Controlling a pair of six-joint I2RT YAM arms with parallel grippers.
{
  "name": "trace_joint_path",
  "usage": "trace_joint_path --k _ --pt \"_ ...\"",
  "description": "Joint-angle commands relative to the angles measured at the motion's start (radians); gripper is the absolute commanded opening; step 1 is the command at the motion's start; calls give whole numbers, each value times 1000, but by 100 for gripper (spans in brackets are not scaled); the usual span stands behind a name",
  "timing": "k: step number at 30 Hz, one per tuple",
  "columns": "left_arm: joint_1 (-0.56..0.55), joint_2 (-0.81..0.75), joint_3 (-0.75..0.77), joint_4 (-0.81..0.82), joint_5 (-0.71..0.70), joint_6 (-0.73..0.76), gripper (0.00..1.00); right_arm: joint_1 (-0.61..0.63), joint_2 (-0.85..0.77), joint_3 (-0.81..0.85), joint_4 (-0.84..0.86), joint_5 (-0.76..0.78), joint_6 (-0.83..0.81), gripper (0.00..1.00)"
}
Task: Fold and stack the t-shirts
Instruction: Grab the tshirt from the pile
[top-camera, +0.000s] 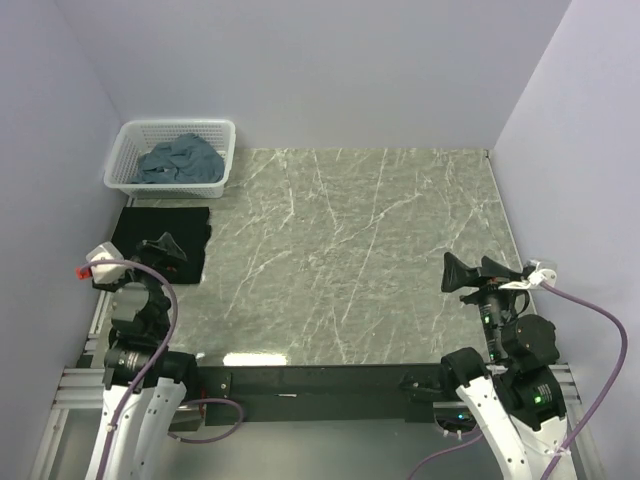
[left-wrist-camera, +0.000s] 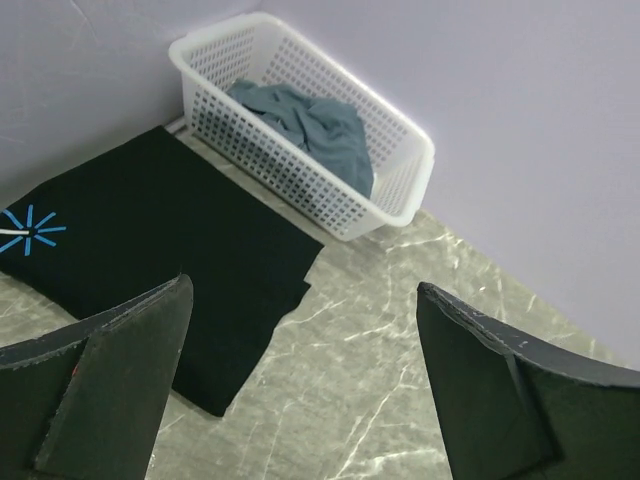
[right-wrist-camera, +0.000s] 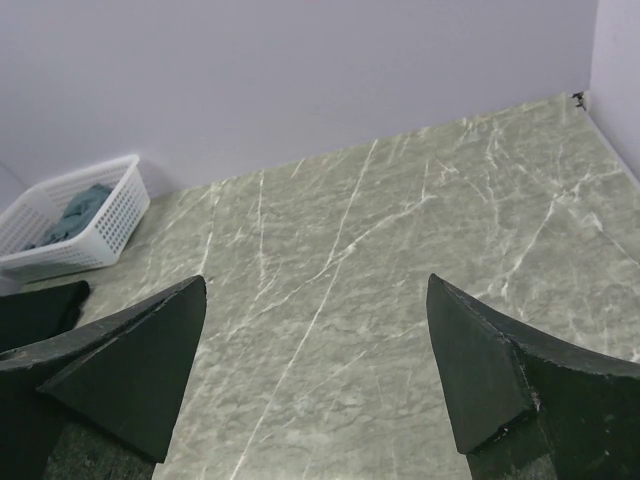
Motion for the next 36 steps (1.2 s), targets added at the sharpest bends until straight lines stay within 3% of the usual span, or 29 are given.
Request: trace_joint_path --k 1,6,13,25,32,36 --pt "5 60 49 43 13 18 99 8 29 3 29 -28 36 97" --pt "5 191 101 82 39 18 99 8 18 -24 36 -40 43 97" --pt "5 653 308 129 133 -8 99 21 30 -37 47 -49 43 97" --pt "57 1509 995 50 130 1 99 34 75 -34 29 -39 48 97" --pt "151 1893 1413 -72 136 -11 99 32 116 -29 18 -59 45 97" --pt "190 2066 1520 -89 205 -13 99 32 135 -28 10 -59 40 97"
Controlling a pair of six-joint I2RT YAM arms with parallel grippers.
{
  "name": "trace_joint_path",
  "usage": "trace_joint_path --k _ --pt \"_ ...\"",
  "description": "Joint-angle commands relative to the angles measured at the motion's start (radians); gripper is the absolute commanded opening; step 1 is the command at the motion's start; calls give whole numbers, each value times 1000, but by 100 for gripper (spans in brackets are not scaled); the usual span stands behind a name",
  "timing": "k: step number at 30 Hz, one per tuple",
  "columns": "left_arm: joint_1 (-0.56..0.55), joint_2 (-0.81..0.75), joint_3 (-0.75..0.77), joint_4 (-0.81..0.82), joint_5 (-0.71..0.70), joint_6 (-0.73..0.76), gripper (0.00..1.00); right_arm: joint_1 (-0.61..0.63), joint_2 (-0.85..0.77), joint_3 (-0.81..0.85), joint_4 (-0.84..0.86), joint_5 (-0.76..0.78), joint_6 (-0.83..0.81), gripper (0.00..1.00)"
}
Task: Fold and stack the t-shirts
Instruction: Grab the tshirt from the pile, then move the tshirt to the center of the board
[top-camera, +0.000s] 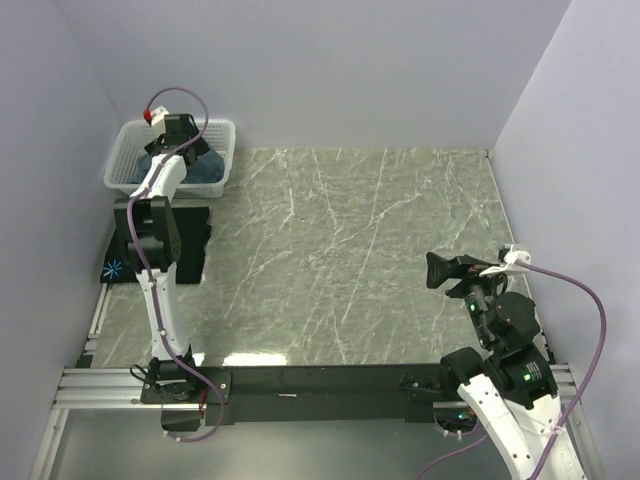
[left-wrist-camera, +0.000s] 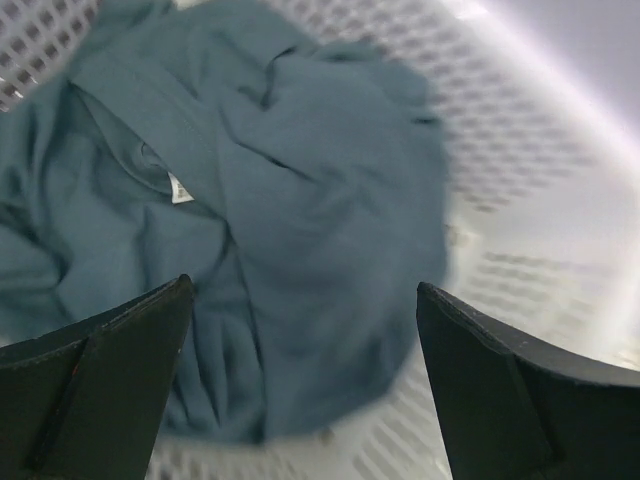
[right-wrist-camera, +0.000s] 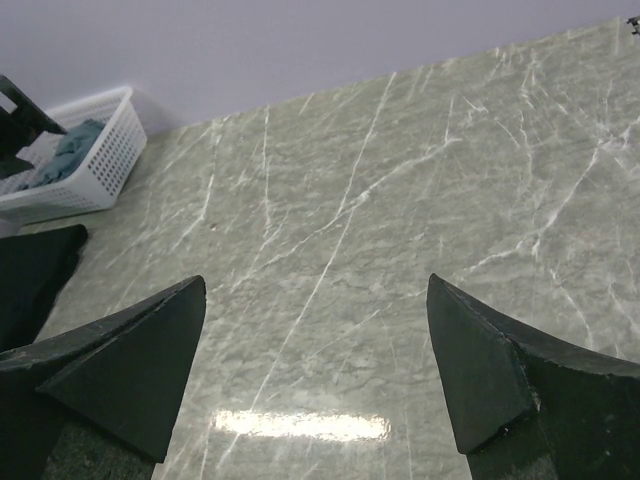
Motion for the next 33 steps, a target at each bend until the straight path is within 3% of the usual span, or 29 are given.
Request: trace_joint_path --k 1,7,9,10,12,13,14,23,30,33 --pt "40 99 98 -51 73 -8 99 8 28 7 2 -6 -2 97" --pt "58 211 155 -63 155 9 95 8 49 10 5 -14 -8 97" --pt "67 200 126 -24 181 5 77 8 53 10 2 -15 -6 97" --pt "72 191 113 -4 213 6 50 9 50 10 0 -17 -6 97" --pt "74 141 70 44 233 32 18 8 46 12 -4 -18 -5 97" --pt "75 119 61 79 240 41 5 8 42 10 -4 -18 -5 97" --pt "74 96 55 96 248 49 1 8 39 9 0 -18 -5 97" --pt "43 -283 64 248 259 106 0 8 19 7 15 -41 -5 97" --pt "-103 -433 240 147 300 239 4 8 -24 12 14 -46 3 97" --pt "-204 -487 268 139 332 264 1 8 -46 24 8 -46 11 97"
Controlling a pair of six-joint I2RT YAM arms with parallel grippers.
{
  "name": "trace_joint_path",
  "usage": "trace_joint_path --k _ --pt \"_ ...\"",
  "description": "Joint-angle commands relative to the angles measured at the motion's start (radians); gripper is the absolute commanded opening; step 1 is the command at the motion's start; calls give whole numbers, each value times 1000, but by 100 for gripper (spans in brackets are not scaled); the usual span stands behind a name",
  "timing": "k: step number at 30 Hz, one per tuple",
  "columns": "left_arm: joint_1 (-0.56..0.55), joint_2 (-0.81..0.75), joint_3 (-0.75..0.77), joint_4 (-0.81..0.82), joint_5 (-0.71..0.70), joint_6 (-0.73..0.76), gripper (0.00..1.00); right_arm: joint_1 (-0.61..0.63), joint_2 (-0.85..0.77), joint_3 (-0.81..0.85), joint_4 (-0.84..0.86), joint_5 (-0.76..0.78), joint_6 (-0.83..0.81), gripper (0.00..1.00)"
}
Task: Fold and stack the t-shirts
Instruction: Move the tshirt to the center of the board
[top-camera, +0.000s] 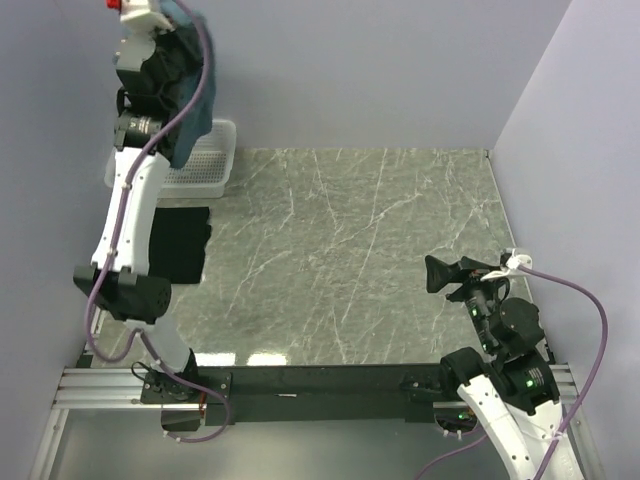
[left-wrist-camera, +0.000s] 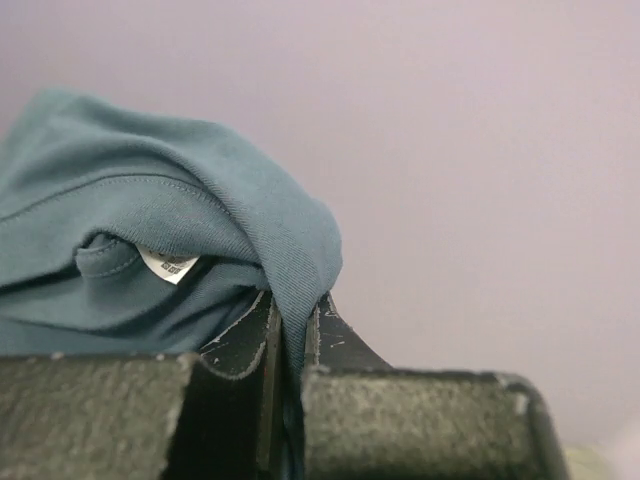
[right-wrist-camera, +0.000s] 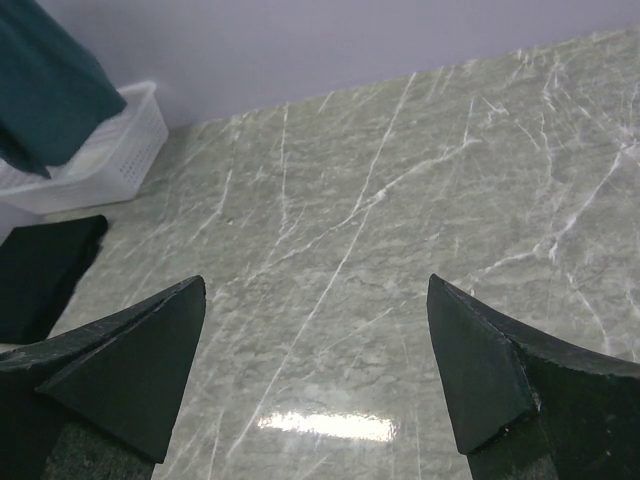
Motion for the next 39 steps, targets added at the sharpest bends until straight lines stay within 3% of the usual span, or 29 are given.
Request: trace_joint_path --k 1,8,12,15,26,32,39 --pt "-122 -61 45 25 98 65 0 6 -30 30 20 -6 16 97" --pt "-379 -70 202 11 217 63 0 8 -50 74 -14 -18 44 97" --pt "-410 -189 46 118 260 4 0 8 -64 106 -40 -10 42 97" --pt "-410 -246 -51 96 241 16 0 6 -81 114 -51 -7 36 97" --pt "-410 -403 -297 -35 -82 238 2 8 -84 103 -52 -32 47 97" --pt "-460 -428 -416 -10 15 256 6 8 -78 80 -37 -40 56 97" --pt "-621 -254 -443 19 101 224 6 6 -61 64 -29 -46 64 97"
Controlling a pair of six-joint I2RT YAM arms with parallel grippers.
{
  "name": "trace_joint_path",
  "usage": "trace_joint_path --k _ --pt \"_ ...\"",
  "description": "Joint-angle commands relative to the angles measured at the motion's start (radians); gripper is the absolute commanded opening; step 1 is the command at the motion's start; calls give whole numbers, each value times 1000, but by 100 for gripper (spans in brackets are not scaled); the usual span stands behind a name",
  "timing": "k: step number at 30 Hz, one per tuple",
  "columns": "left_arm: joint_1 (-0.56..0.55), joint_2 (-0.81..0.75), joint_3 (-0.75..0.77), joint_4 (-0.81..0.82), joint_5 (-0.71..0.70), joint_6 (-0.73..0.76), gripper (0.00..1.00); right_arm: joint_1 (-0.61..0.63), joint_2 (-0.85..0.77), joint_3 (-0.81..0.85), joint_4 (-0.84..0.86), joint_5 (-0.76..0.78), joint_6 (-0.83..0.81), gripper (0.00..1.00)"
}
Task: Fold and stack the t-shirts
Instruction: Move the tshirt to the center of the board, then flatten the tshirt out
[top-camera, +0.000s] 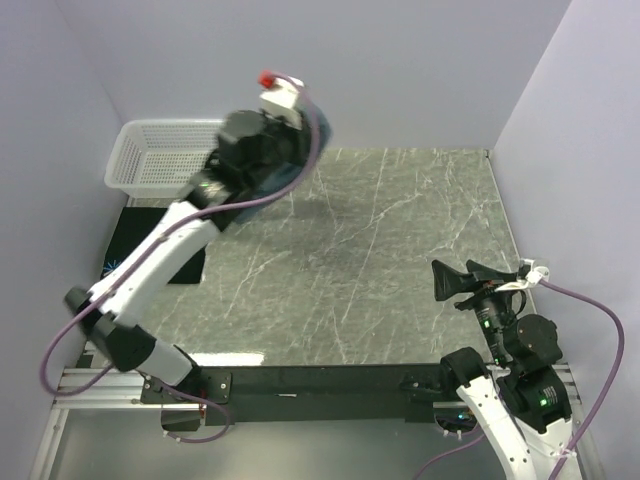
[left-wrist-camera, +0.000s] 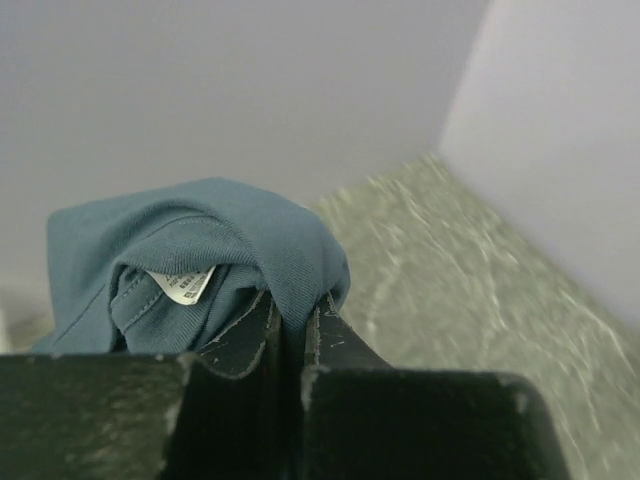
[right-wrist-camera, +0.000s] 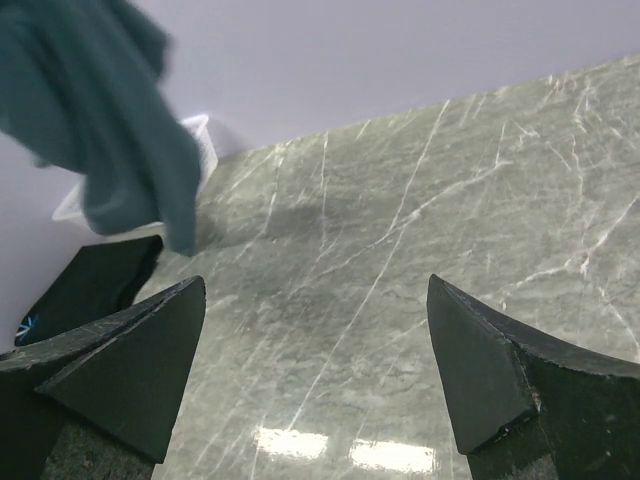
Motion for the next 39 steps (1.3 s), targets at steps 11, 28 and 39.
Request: trace_joint_path --k 11,28,39 --pt "-281 374 173 93 169 -210 86 8 42 -1 5 8 6 97" --pt "165 -119 -617 -86 19 -503 90 18 793 189 28 -239 17 95" --pt "309 -209 -786 -129 -67 -374 91 179 1452 572 23 -12 -124 86"
